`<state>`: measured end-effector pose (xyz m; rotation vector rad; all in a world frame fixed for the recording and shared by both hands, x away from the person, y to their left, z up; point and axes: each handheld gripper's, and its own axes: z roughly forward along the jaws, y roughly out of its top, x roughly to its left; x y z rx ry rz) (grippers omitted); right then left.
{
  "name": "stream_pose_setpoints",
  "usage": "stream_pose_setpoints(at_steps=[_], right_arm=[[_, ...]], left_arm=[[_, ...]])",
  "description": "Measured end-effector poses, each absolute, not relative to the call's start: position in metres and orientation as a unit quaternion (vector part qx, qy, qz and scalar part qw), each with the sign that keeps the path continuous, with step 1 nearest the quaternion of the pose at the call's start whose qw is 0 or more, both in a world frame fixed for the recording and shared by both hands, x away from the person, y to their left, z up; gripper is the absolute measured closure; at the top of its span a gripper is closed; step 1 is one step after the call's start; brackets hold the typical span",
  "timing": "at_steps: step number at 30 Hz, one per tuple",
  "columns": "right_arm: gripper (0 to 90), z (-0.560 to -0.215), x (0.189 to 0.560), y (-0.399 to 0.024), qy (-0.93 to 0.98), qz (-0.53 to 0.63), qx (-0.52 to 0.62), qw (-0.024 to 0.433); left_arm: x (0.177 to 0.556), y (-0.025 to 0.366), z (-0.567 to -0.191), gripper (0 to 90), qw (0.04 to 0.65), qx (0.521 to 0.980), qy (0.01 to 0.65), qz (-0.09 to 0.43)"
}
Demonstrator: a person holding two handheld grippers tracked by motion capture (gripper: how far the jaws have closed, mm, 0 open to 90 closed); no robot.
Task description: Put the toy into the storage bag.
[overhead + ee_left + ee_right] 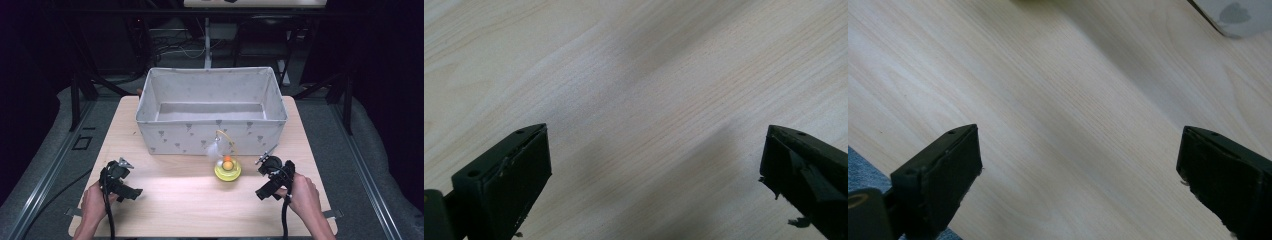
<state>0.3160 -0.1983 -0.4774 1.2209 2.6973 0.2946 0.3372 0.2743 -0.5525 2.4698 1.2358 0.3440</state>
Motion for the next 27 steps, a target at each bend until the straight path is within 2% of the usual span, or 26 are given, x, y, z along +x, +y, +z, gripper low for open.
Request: stream_pose_setpoints(at_steps=[27], right_arm=[[0.0,-0.454,0.338,-0.154,0.922,0.118,0.361,0.075]], left_arm=[[0.336,0.27,-0.553,0.0,0.172,0.878,0.429,0.126]])
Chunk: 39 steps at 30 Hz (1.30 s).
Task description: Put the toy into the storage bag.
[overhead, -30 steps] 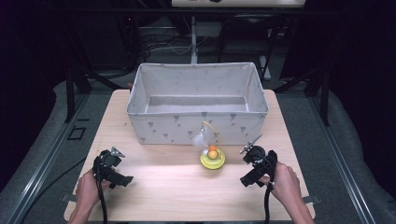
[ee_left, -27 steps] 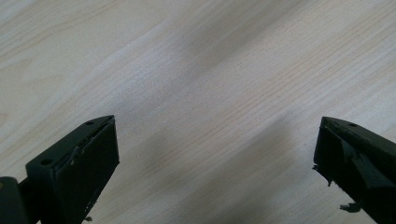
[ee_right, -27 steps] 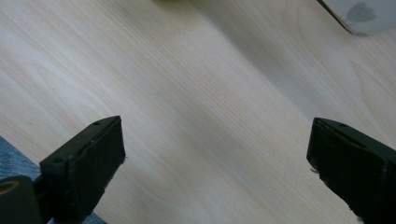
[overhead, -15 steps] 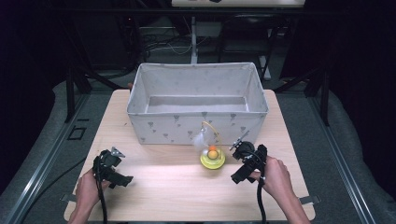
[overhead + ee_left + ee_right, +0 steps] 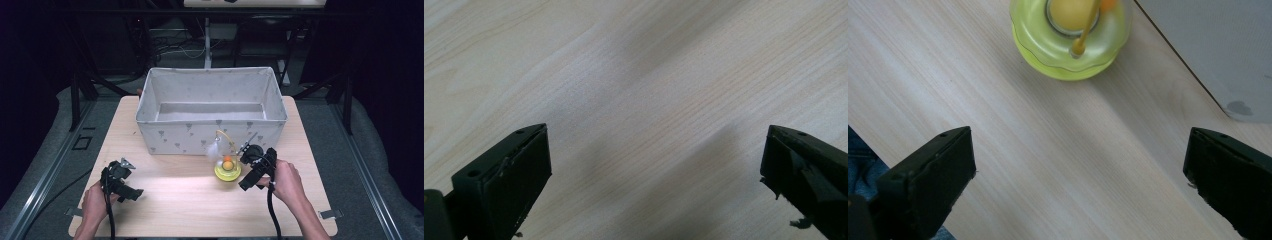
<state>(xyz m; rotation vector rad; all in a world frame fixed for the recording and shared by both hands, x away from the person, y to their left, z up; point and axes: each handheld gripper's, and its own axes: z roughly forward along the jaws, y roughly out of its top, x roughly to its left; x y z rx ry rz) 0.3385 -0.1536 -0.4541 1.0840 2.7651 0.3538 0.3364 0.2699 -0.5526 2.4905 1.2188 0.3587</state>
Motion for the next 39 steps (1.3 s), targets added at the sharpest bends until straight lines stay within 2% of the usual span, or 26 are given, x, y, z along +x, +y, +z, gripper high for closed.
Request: stream_pose_setpoints(at_steps=[19,27,31,32,35,36,39], right_arm=[[0.3,-0.435,0.357,-0.129,0.927,0.12,0.35,0.066],[4.4,-0.422,0.366,-0.123,0.929,0.124,0.341,0.074],[8.4,-0.415,0.371,-0.12,0.929,0.123,0.339,0.083],[12.6,-0.413,0.374,-0.119,0.927,0.129,0.342,0.086],[16.7,-0.411,0.378,-0.118,0.93,0.121,0.336,0.086],[29.1,-0.41,0.382,-0.117,0.93,0.122,0.334,0.089],[32.5,-0.408,0.384,-0.115,0.932,0.118,0.332,0.091]], left_arm=[[0.337,0.269,-0.554,0.0,0.165,0.881,0.427,0.12],[0.336,0.269,-0.554,0.0,0.169,0.881,0.426,0.121],[0.336,0.268,-0.553,0.0,0.169,0.881,0.425,0.12],[0.336,0.268,-0.553,0.0,0.169,0.881,0.425,0.12],[0.336,0.268,-0.554,0.0,0.169,0.881,0.424,0.12],[0.336,0.268,-0.554,0.0,0.168,0.881,0.425,0.12],[0.337,0.268,-0.554,0.0,0.167,0.882,0.424,0.118]])
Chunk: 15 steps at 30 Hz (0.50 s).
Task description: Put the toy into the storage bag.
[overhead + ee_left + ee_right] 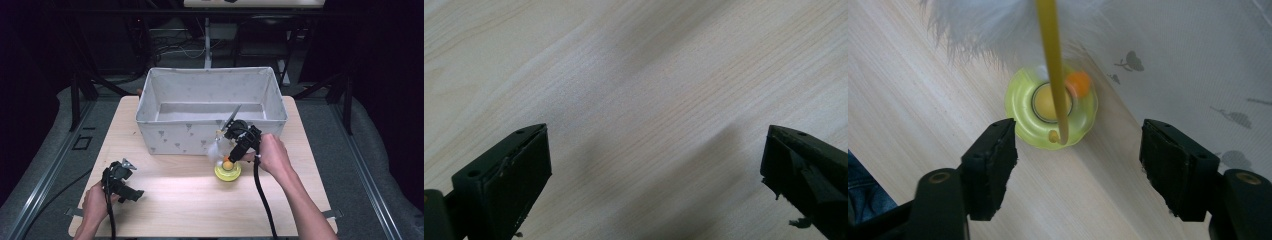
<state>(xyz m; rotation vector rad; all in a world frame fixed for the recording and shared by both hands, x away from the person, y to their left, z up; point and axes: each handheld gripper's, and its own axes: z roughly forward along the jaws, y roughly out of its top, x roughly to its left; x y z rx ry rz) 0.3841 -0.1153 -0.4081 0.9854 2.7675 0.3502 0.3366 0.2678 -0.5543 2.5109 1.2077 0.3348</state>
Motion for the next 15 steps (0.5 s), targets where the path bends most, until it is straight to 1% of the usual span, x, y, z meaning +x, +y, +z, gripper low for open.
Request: stream_pose_setpoints(at_steps=[1,2,3,7,8,11,12,13,14,15], right_arm=[[39.2,-0.406,0.386,-0.113,0.934,0.112,0.326,0.096],[39.2,-0.406,0.386,-0.113,0.934,0.112,0.326,0.096],[41.1,-0.406,0.386,-0.112,0.934,0.113,0.325,0.097],[57.0,-0.4,0.389,-0.107,0.941,0.1,0.308,0.096],[57.0,-0.4,0.389,-0.107,0.941,0.1,0.308,0.096],[64.2,-0.399,0.39,-0.102,0.944,0.093,0.301,0.097],[67.8,-0.4,0.39,-0.102,0.945,0.091,0.299,0.095],[74.8,-0.401,0.389,-0.1,0.945,0.092,0.299,0.091],[74.8,-0.401,0.389,-0.1,0.945,0.092,0.299,0.091],[81.2,-0.403,0.389,-0.098,0.946,0.093,0.298,0.086]], left_arm=[[0.337,0.267,-0.555,0.0,0.165,0.883,0.423,0.117],[0.337,0.267,-0.555,0.0,0.165,0.883,0.423,0.117],[0.337,0.267,-0.555,0.0,0.165,0.884,0.423,0.117],[0.337,0.267,-0.555,0.0,0.165,0.884,0.422,0.117],[0.337,0.267,-0.555,0.0,0.165,0.884,0.422,0.117],[0.337,0.267,-0.554,0.0,0.165,0.884,0.421,0.119],[0.336,0.267,-0.554,0.0,0.164,0.884,0.422,0.119],[0.336,0.266,-0.554,0.1,0.164,0.884,0.42,0.12],[0.336,0.266,-0.554,0.1,0.164,0.884,0.42,0.12],[0.336,0.266,-0.554,0.2,0.165,0.884,0.421,0.12]])
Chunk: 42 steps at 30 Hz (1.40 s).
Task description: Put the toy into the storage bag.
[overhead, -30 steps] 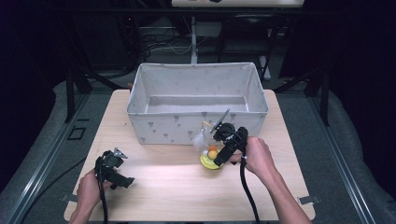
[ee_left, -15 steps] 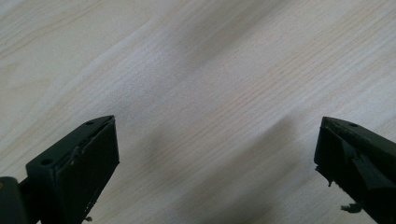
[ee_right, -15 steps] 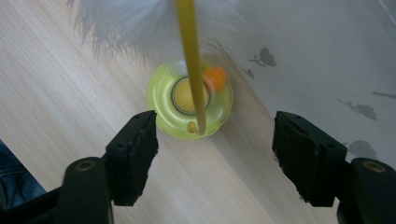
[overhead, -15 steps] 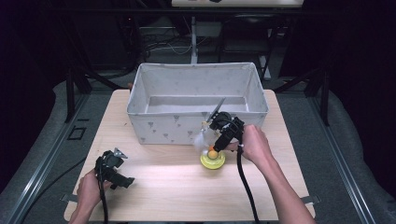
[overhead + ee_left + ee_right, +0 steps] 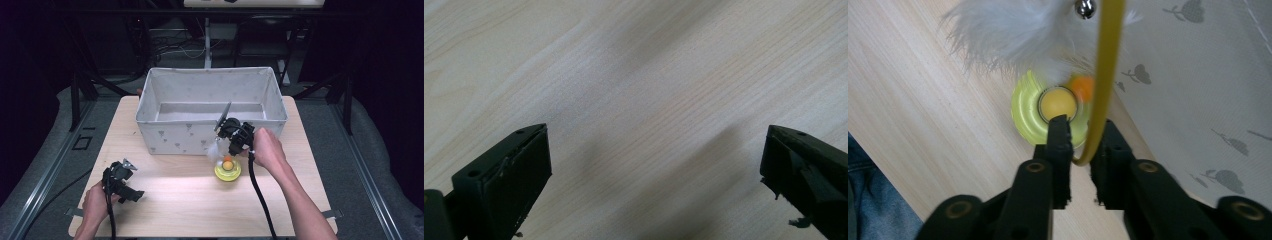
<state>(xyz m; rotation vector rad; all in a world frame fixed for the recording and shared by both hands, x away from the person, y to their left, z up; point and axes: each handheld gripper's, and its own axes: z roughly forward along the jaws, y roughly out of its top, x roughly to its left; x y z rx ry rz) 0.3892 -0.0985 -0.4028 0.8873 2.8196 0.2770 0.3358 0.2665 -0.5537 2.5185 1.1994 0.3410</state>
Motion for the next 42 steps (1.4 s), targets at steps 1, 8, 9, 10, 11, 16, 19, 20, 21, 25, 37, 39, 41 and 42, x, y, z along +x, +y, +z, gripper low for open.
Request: stream_pose_setpoints(at_steps=[1,8,9,10,11,16,19,20,21,25,37,39,41,42], right_arm=[[81.2,-0.403,0.389,-0.098,0.946,0.093,0.298,0.086],[88.0,-0.4,0.393,-0.096,0.947,0.092,0.295,0.087],[88.0,-0.4,0.393,-0.096,0.947,0.092,0.295,0.087],[88.1,-0.399,0.393,-0.095,0.947,0.095,0.294,0.087],[88.1,-0.399,0.393,-0.095,0.947,0.095,0.294,0.087],[88.2,-0.396,0.39,-0.093,0.946,0.104,0.293,0.088],[88.2,-0.395,0.39,-0.093,0.946,0.103,0.294,0.091],[88.2,-0.394,0.39,-0.093,0.946,0.103,0.294,0.091],[88.2,-0.393,0.389,-0.093,0.946,0.105,0.294,0.093],[88.2,-0.391,0.386,-0.094,0.946,0.108,0.292,0.092],[88.2,-0.379,0.385,-0.095,0.946,0.113,0.288,0.091],[88.2,-0.377,0.385,-0.096,0.946,0.115,0.29,0.091],[88.1,-0.375,0.384,-0.097,0.946,0.118,0.289,0.085],[88.1,-0.373,0.384,-0.099,0.946,0.116,0.289,0.087]], left_arm=[[0.336,0.266,-0.554,0.2,0.165,0.884,0.421,0.12],[0.335,0.266,-0.555,0.3,0.165,0.885,0.42,0.116],[0.335,0.266,-0.555,0.4,0.165,0.885,0.42,0.116],[0.335,0.266,-0.555,0.4,0.163,0.885,0.42,0.116],[0.335,0.265,-0.555,0.4,0.162,0.886,0.418,0.116],[0.335,0.263,-0.556,0.5,0.162,0.887,0.418,0.115],[0.335,0.263,-0.555,1.4,0.161,0.888,0.415,0.118],[0.334,0.263,-0.555,1.4,0.16,0.888,0.414,0.12],[0.334,0.263,-0.554,1.4,0.161,0.888,0.414,0.121],[0.333,0.263,-0.554,1.4,0.161,0.888,0.414,0.121],[0.333,0.264,-0.555,0.9,0.162,0.886,0.417,0.122],[0.333,0.264,-0.555,0.9,0.161,0.886,0.417,0.122],[0.333,0.263,-0.556,1.0,0.159,0.887,0.416,0.12],[0.333,0.262,-0.555,0.9,0.159,0.888,0.415,0.122]])
